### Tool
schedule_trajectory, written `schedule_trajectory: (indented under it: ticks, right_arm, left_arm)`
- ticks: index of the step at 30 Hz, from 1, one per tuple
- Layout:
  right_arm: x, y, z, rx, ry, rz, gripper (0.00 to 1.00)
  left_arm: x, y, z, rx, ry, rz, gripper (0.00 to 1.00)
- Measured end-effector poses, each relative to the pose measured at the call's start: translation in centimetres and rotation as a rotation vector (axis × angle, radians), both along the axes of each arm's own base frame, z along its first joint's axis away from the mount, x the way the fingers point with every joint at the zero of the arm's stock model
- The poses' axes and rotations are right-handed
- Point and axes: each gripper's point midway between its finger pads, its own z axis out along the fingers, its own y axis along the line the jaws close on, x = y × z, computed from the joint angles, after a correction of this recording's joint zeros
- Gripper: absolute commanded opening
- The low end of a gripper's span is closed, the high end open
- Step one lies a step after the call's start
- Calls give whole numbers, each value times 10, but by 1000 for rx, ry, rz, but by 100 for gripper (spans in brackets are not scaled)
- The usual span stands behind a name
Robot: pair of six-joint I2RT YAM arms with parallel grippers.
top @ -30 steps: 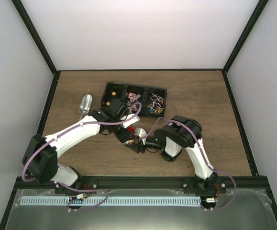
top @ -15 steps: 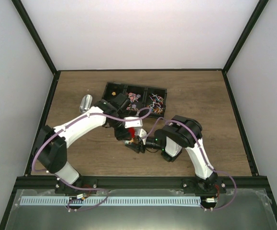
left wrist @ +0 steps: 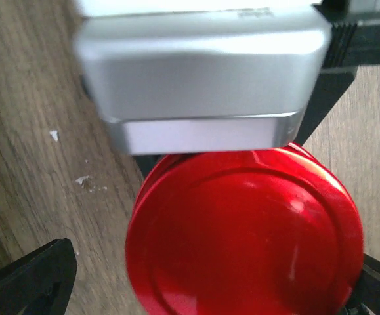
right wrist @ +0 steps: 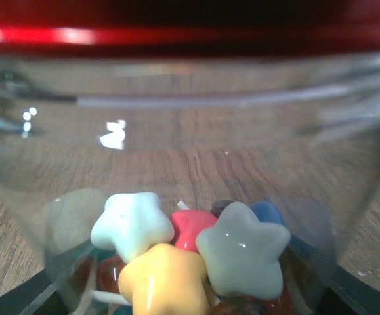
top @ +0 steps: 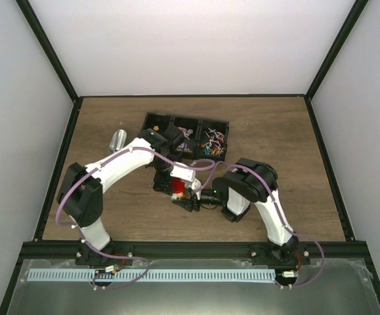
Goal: Pack the candies
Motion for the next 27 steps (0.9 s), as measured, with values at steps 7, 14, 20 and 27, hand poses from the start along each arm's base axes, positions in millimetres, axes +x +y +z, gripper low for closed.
schedule_trajectory:
  ticks: [7, 14, 20, 27]
  right_arm:
    - [1, -3, 0, -1, 26, -16, 32]
    - [1, -3, 0, -1, 25, -22, 34]
    - [2, -2, 0, -2, 25, -30, 33]
    - [2, -2, 0, -2, 25, -31, 33]
  left_arm:
    - [-4, -5, 35, -143, 38, 279, 100]
    - [-32, -3, 60, -329, 34, 525, 100]
    - [-21, -8, 30, -295, 73, 705, 100]
    - [-25, -20, 26, -310, 65, 747, 89]
